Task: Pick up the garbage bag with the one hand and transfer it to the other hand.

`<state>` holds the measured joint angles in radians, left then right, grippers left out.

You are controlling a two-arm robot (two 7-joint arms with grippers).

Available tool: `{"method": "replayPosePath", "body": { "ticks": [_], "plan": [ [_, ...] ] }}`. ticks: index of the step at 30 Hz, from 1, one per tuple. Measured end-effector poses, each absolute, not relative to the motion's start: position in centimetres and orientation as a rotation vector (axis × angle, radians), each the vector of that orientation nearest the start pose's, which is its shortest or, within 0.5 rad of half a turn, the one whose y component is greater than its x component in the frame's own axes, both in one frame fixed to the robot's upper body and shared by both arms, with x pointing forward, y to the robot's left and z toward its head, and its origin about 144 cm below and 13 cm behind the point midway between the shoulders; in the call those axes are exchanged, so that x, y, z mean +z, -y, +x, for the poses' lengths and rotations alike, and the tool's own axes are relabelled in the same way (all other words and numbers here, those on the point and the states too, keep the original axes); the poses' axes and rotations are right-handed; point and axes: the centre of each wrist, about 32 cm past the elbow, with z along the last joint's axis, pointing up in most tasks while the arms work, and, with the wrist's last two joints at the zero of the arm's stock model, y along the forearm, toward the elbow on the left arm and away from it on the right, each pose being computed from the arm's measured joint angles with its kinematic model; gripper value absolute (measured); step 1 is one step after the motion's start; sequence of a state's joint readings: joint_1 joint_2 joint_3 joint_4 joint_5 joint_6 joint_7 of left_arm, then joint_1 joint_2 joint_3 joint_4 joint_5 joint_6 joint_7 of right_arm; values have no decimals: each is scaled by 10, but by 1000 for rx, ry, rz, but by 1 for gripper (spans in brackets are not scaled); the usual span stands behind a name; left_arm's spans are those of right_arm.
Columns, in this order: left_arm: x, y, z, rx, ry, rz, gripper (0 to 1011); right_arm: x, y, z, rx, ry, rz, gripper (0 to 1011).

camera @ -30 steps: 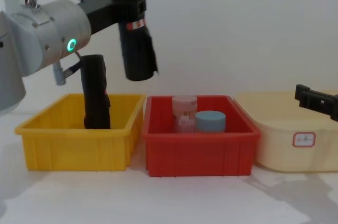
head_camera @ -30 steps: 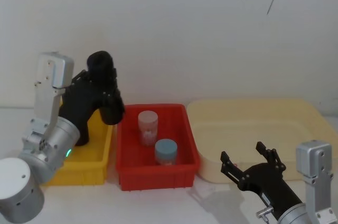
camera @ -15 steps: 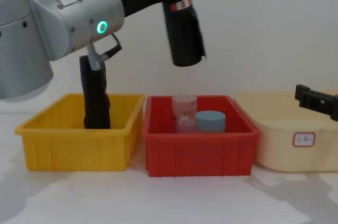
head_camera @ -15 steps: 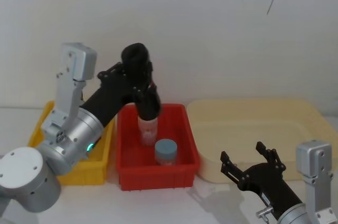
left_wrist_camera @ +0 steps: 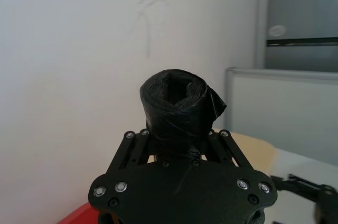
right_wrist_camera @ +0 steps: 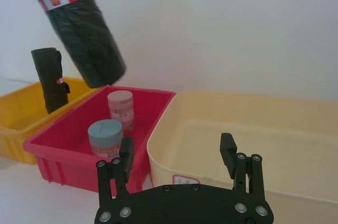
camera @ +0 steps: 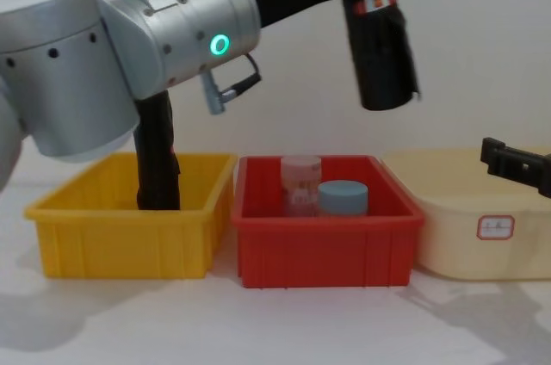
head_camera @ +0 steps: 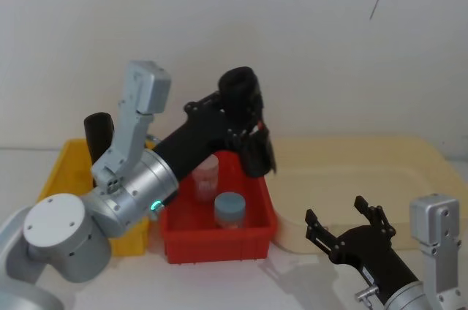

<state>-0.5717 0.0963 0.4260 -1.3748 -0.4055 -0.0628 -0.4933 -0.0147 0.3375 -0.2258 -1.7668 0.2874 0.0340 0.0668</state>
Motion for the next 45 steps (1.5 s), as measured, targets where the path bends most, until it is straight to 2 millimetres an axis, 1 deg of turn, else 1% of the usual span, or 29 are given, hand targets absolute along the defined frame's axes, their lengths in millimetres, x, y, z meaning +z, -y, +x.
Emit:
{"method": "replayPosePath", "body": {
  "ticks": [8,18,33,45],
  "plan": [
    [1284,-112,592,532,186,-314,367,1189,237,443,-1230,75,26,1001],
    [1277,-99,604,503,173,-289,367,1189,237,443,-1229,75,26,1001],
    [1272,-93,611,514,175,-251,367,1189,237,443,-1229,79,25,1001],
    [1271,-92,614,517,177,-239,367,1200,231,447,-1171,152,3,1000]
  ]
}}
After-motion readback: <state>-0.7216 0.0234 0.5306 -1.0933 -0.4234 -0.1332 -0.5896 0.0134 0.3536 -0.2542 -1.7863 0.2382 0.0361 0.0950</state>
